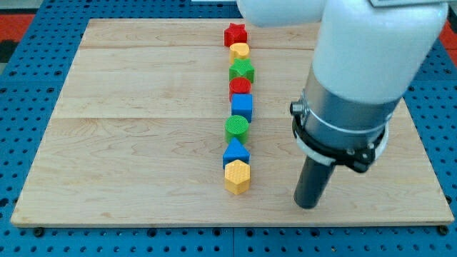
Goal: Point your hand at the bottom left side of the yellow hexagon
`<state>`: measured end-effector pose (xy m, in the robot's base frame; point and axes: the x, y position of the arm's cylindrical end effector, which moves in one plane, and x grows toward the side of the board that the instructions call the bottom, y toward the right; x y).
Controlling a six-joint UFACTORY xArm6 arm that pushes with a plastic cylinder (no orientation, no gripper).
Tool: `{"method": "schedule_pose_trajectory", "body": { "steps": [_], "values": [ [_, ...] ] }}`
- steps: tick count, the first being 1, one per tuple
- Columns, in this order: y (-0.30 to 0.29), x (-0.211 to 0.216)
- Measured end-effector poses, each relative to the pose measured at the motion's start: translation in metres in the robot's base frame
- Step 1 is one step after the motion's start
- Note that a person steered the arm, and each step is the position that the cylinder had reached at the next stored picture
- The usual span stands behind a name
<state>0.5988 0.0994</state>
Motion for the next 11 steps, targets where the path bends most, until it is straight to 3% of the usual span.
{"method": "schedule_pose_trajectory", "body": {
  "steps": [1,7,11],
  "values": [
    [0.0,0.019],
    [-0.013,0.02],
    [-0.109,0.019]
  ]
}}
